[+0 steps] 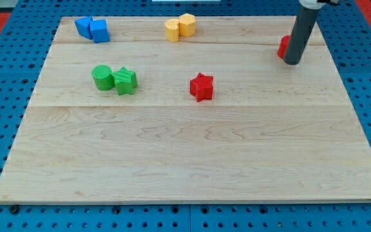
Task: Slide the red circle to the top right corner of the board
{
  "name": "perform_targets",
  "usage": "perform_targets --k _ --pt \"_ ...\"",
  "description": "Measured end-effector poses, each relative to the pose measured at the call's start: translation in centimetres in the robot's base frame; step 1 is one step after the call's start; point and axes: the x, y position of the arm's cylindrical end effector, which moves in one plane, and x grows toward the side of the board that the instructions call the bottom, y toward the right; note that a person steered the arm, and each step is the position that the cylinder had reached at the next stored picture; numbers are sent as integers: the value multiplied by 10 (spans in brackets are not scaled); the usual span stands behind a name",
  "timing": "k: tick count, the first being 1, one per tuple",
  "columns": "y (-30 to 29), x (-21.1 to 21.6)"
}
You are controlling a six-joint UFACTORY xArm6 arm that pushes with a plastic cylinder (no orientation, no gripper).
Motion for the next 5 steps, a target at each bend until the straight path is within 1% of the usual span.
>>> perform_targets --k 1,2,3,4,5 --pt "1 -45" --pt "1 -62" --pt "1 -42" --pt "1 21" --pt "0 92"
